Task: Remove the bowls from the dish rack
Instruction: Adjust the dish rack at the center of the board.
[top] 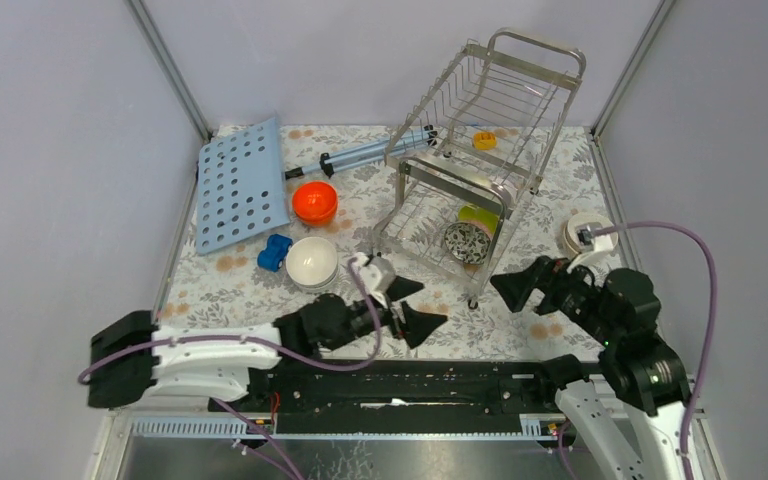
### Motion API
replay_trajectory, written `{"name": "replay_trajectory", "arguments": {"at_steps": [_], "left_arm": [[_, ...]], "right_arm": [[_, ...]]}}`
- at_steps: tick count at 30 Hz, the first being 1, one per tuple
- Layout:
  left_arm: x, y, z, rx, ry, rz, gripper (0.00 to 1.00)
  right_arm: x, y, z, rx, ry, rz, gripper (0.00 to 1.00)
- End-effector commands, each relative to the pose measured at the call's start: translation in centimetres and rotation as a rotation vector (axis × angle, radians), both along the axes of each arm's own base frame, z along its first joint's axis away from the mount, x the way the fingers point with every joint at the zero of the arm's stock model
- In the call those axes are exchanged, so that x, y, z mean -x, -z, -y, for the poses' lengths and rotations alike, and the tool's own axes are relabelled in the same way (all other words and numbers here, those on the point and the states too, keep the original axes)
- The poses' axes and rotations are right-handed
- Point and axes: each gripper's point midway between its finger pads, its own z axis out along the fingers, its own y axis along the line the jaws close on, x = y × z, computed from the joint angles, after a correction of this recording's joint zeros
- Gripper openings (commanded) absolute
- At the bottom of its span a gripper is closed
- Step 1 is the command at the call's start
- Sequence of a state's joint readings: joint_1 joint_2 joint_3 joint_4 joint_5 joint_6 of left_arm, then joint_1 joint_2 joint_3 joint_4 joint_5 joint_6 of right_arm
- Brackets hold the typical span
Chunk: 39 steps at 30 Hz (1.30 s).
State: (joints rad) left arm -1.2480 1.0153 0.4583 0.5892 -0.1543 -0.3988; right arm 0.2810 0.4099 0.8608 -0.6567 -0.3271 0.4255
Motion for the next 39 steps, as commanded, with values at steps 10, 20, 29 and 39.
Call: {"name": "replay_trajectory", "arguments": {"at_steps": [10,20,29,39], "left_arm": [[-5.8,-6.1,10.4,0.135,-0.153,0.294,0.91],[-9.6,-3.9,13.0,0.13,-0.202,0.242,0.52],[-11.2,-3.8,11.1,0.107,-0.296,0.27,0.2],[-11.0,-5.0,6.6,0.087,-0.322,0.263,0.1]], "right_arm": [[3.5,-2.1,6.0,-0.031,0.286,0.216,0.98],[2.4,-2.2,7.9,-0.045,0.424,0.227,0.97],[-1.4,-0.5,8.4,-0.048,0.54,0.128,0.96],[-8.6,-0.7,10.8,-0.023,0.776,0.218,0.92]]}}
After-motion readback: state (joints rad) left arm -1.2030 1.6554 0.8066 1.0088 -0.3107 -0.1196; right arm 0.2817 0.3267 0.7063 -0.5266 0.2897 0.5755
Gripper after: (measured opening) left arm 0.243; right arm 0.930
